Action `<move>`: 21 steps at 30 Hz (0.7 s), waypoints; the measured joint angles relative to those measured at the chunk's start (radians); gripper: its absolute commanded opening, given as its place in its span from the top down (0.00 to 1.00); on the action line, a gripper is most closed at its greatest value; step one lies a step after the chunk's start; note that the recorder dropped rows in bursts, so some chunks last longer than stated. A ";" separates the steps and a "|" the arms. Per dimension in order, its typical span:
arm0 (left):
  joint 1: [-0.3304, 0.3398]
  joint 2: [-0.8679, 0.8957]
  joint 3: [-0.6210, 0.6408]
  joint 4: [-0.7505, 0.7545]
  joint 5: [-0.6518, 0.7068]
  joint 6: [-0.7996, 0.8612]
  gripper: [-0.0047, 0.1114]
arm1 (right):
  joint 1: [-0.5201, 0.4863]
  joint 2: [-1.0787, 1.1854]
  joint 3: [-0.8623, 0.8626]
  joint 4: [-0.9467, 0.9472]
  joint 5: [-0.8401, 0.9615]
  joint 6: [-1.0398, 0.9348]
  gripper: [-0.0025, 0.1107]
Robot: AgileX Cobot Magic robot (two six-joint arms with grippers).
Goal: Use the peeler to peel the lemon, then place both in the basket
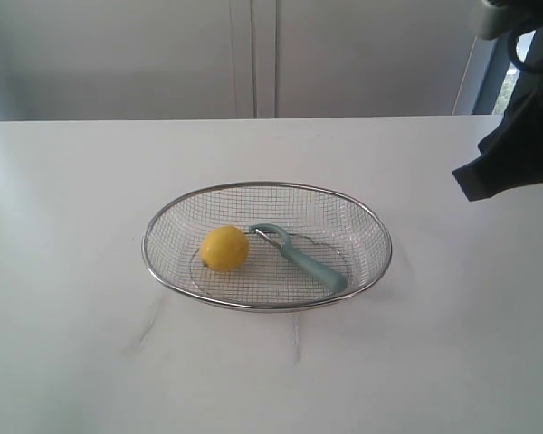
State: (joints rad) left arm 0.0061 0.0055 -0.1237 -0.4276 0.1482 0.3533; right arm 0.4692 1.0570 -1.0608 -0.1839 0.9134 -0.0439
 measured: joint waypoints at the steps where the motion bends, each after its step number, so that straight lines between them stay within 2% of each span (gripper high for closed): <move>1: 0.000 -0.001 0.017 0.000 -0.002 0.005 0.96 | 0.000 0.000 0.000 0.000 0.000 0.000 0.98; 9: 0.001 -0.001 0.118 0.000 -0.010 0.020 0.96 | 0.000 0.000 0.000 0.000 0.000 -0.002 0.98; 15: 0.001 -0.001 0.120 0.000 0.067 0.022 0.96 | 0.000 0.000 0.000 0.000 0.000 -0.002 0.98; 21: 0.001 -0.001 0.120 0.000 0.079 0.022 0.96 | 0.000 0.000 0.000 0.000 0.000 -0.002 0.98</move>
State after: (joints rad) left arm 0.0069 0.0048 -0.0039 -0.4276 0.2275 0.3753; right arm 0.4692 1.0570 -1.0608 -0.1839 0.9134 -0.0454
